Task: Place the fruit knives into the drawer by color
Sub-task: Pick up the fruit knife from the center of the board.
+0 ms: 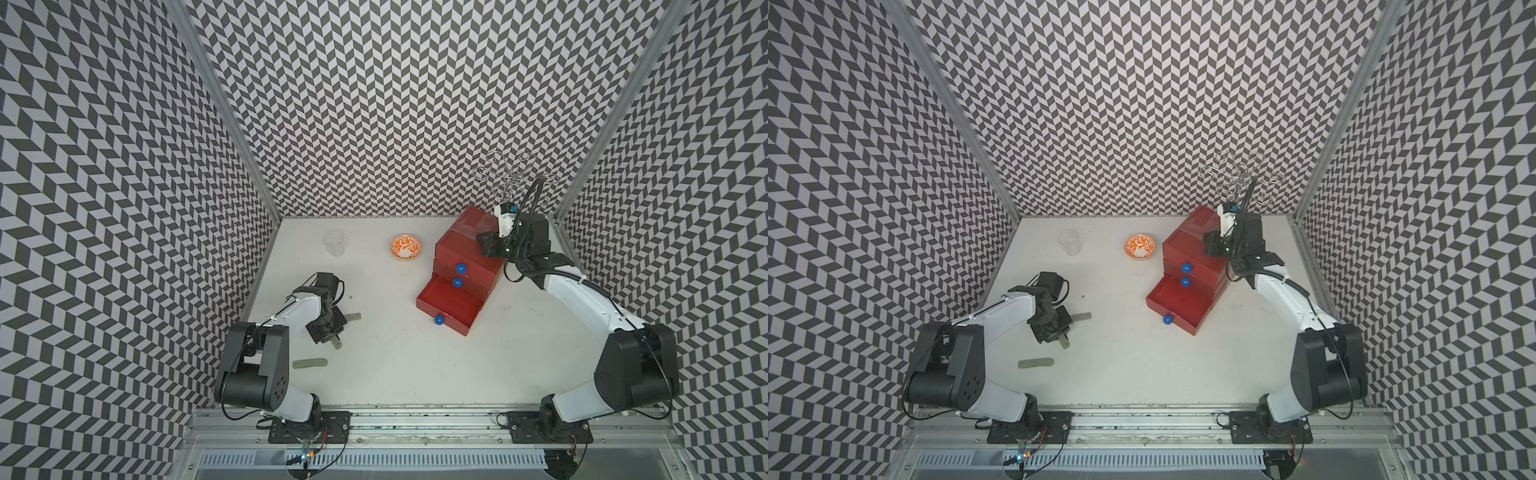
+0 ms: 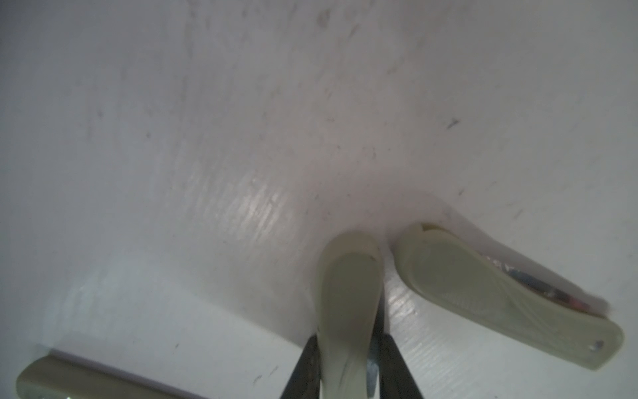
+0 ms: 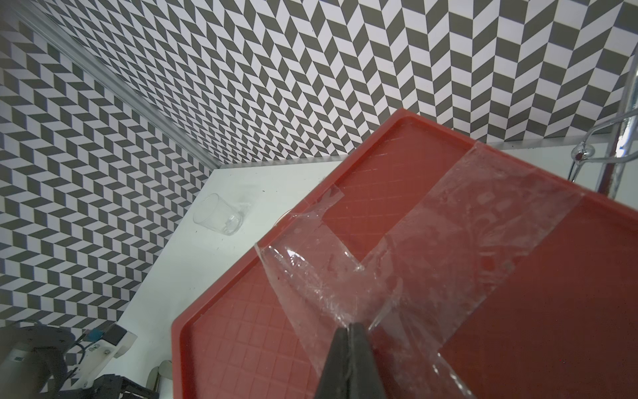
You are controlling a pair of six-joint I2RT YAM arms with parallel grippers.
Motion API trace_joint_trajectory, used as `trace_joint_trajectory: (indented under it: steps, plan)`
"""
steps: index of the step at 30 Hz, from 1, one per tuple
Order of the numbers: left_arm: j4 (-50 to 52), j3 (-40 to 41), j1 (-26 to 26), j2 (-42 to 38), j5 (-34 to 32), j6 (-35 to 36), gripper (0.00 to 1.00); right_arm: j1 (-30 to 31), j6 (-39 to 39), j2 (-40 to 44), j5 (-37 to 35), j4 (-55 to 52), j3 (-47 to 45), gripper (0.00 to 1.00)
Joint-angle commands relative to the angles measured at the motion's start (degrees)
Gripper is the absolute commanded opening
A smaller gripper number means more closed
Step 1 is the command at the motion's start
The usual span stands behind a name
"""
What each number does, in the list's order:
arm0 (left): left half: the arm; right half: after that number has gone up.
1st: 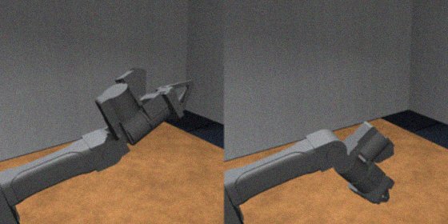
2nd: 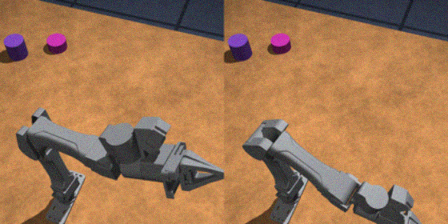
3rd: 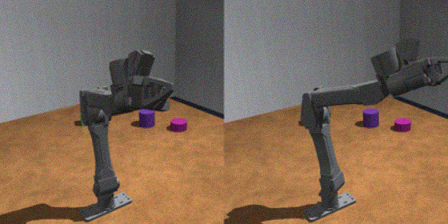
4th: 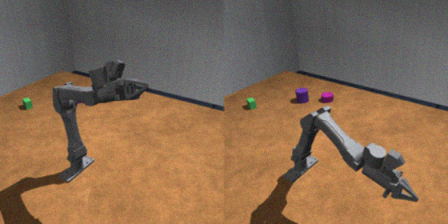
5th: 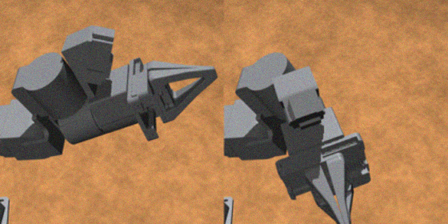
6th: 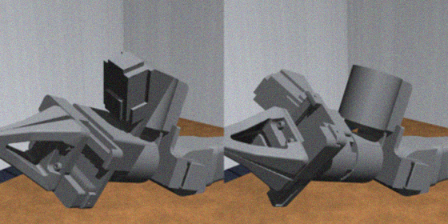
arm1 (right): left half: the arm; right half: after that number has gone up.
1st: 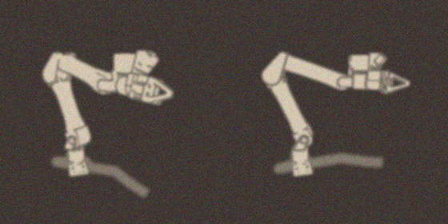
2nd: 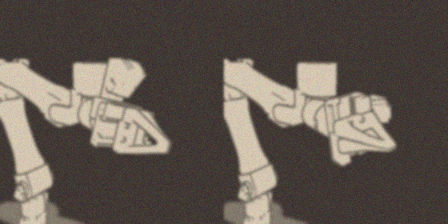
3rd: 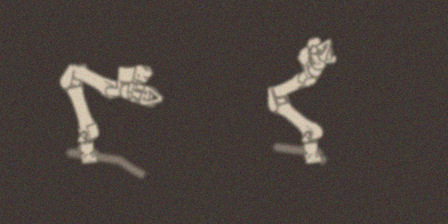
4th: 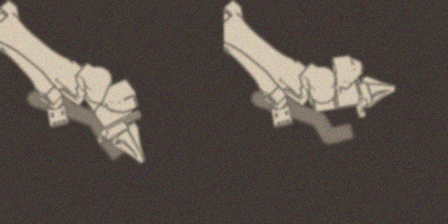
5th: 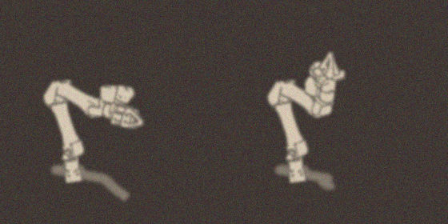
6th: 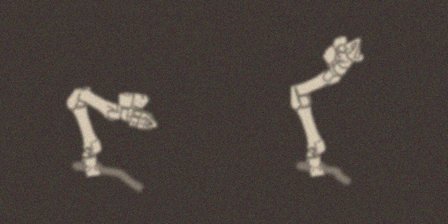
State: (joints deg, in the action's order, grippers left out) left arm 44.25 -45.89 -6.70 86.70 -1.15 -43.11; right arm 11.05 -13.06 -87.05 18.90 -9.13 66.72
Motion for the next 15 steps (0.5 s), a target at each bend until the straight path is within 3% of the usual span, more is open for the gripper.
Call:
trace_joint_trajectory:
  steps: [1, 15]
  plan:
    - [-2.15, 1.09, 0.52, 3.02, 0.88, 0.62, 0.19, -0.14, 0.32, -5.35, -2.21, -17.59, -3.89, 0.01]
    - [0.55, 0.02, 0.31, -0.18, 1.89, 0.51, 0.16, -0.10, 0.29, -5.35, -2.28, -17.59, -3.80, 0.01]
